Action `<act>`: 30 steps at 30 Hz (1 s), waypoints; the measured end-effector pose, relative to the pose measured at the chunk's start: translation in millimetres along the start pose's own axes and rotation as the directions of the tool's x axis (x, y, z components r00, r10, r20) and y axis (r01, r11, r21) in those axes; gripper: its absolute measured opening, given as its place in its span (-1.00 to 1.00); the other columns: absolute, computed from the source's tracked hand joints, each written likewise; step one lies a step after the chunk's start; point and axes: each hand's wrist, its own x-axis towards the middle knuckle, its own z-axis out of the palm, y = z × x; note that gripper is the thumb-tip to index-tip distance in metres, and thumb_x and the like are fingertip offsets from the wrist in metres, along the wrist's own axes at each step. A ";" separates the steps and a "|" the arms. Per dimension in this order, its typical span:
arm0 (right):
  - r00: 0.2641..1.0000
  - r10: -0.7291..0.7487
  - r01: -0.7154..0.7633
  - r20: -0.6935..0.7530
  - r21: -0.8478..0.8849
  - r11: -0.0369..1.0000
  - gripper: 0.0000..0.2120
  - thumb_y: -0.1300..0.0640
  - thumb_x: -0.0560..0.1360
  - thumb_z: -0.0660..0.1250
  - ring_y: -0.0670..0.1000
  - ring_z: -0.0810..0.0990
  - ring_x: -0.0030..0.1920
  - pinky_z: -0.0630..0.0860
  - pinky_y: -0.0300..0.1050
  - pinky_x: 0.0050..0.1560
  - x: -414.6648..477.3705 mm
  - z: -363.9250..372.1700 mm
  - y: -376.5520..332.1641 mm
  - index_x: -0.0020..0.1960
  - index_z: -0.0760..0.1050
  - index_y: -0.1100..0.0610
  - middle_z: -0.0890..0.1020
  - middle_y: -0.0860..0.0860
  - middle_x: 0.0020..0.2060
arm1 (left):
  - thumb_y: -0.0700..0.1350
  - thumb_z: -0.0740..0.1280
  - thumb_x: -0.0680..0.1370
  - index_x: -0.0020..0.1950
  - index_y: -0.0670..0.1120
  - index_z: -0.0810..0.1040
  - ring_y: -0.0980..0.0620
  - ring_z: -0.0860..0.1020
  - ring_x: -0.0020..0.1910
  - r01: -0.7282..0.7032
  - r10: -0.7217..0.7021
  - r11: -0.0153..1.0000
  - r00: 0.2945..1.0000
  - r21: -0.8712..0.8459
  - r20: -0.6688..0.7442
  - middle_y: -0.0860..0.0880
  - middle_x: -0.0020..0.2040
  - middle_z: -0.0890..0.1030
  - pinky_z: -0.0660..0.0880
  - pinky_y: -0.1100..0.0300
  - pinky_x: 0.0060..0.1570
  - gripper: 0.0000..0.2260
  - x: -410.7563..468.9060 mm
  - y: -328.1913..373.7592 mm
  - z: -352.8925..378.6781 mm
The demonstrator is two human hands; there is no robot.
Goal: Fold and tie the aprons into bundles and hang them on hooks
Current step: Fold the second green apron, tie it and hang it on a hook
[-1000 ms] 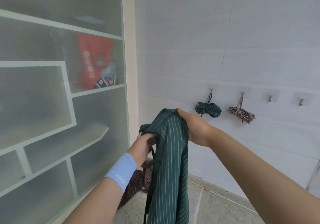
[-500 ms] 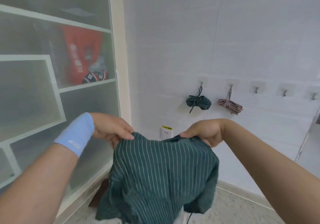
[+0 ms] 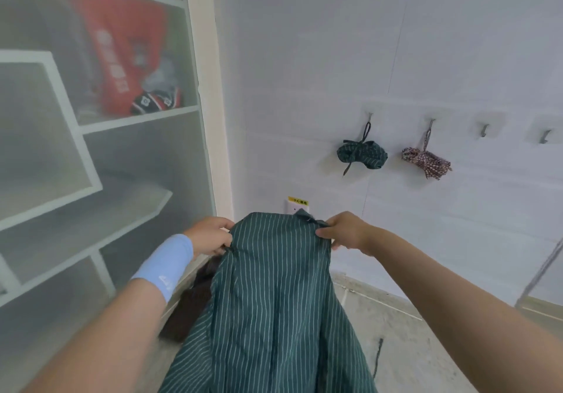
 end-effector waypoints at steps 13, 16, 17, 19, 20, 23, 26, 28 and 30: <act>0.947 0.322 -0.309 0.012 0.321 0.895 -0.82 0.31 0.50 0.27 0.08 0.43 -0.55 0.42 -0.17 -0.47 155.8 71.1 51.5 0.00 0.57 0.40 0.52 0.15 -0.47 | -0.18 0.47 0.48 0.14 -0.10 0.62 -0.02 0.53 0.03 0.188 -0.233 0.955 0.954 -0.231 -0.186 0.02 0.09 0.55 0.43 0.15 0.13 -0.76 155.2 -72.6 52.9; 0.919 0.381 -0.388 0.103 0.402 0.829 -0.80 0.13 0.58 0.27 0.14 0.65 -0.39 0.62 -0.03 -0.31 190.6 83.4 59.5 0.03 0.51 0.28 0.71 0.12 -0.33 | -0.26 0.47 0.46 0.14 -0.12 0.57 -0.03 0.49 0.08 0.283 -0.314 0.933 0.941 -0.221 -0.122 0.00 0.14 0.51 0.39 0.18 0.13 -0.73 192.7 -86.5 58.1; 0.925 0.371 -0.370 0.081 0.422 0.828 -0.78 0.10 0.58 0.27 0.13 0.67 -0.33 0.65 -0.01 -0.25 203.2 87.7 63.4 0.05 0.54 0.27 0.72 0.12 -0.28 | -0.29 0.47 0.45 0.19 -0.12 0.56 -0.04 0.49 0.10 0.289 -0.333 0.919 0.933 -0.268 -0.137 -0.01 0.14 0.50 0.40 0.17 0.16 -0.67 205.1 -90.1 58.6; 0.945 0.328 -0.288 -0.008 0.462 0.839 -0.77 0.10 0.60 0.27 0.09 0.69 -0.25 0.65 -0.01 -0.14 222.5 97.6 71.0 0.09 0.60 0.24 0.72 0.09 -0.20 | -0.30 0.47 0.43 0.25 -0.10 0.53 -0.09 0.54 0.15 0.258 -0.350 0.873 0.922 -0.414 -0.163 -0.03 0.20 0.51 0.45 0.03 0.27 -0.59 225.7 -97.5 57.2; 0.954 0.296 -0.238 -0.051 0.474 0.848 -0.77 0.10 0.62 0.26 0.08 0.70 -0.22 0.67 0.01 -0.09 230.0 103.6 74.8 0.10 0.62 0.21 0.72 0.07 -0.18 | -0.24 0.47 0.42 0.28 -0.07 0.53 -0.12 0.56 0.17 0.238 -0.348 0.855 0.922 -0.461 -0.170 -0.03 0.22 0.53 0.47 -0.07 0.28 -0.56 236.0 -103.0 57.2; 0.969 0.214 -0.129 -0.123 0.486 0.865 -0.81 0.15 0.65 0.23 0.02 0.73 -0.19 0.66 0.07 0.01 236.9 124.9 88.9 0.01 0.62 0.10 0.73 0.04 -0.19 | -0.04 0.45 0.39 0.24 0.00 0.60 -0.12 0.61 0.11 0.212 -0.314 0.843 0.940 -0.494 -0.133 -0.06 0.15 0.64 0.51 -0.12 0.24 -0.59 253.4 -119.0 67.7; 0.963 0.205 -0.092 -0.175 0.501 0.861 -0.75 0.21 0.64 0.24 -0.03 0.70 -0.28 0.66 0.01 -0.12 232.4 149.7 114.3 -0.10 0.52 -0.09 0.73 0.01 -0.24 | -0.23 0.40 0.51 -0.08 0.06 0.66 0.05 0.61 -0.11 0.148 -0.245 0.907 0.947 -0.393 -0.209 0.04 -0.09 0.66 0.53 0.17 -0.01 -0.83 244.8 -127.4 88.6; 0.980 0.108 -0.052 -0.167 0.309 0.950 -0.75 0.23 0.62 0.24 -0.08 0.54 -0.46 0.51 -0.15 -0.41 224.3 168.1 141.0 -0.12 0.55 -0.04 0.69 -0.05 -0.29 | -0.30 0.42 0.47 -0.20 0.06 0.63 0.03 0.60 -0.11 0.138 -0.224 0.949 0.928 -0.283 -0.298 0.05 -0.07 0.66 0.51 0.16 -0.05 -0.76 242.7 -148.9 107.8; 0.994 -0.086 0.084 -0.070 -0.028 0.996 -0.72 0.32 0.58 0.24 -0.09 0.49 -0.42 0.47 -0.17 -0.38 213.6 179.8 166.4 -0.18 0.57 0.03 0.59 -0.13 -0.30 | -0.33 0.41 0.43 -0.24 0.07 0.60 0.00 0.60 -0.04 0.129 -0.153 0.985 0.960 -0.115 -0.235 0.07 -0.03 0.66 0.53 0.11 0.04 -0.73 235.2 -168.3 121.9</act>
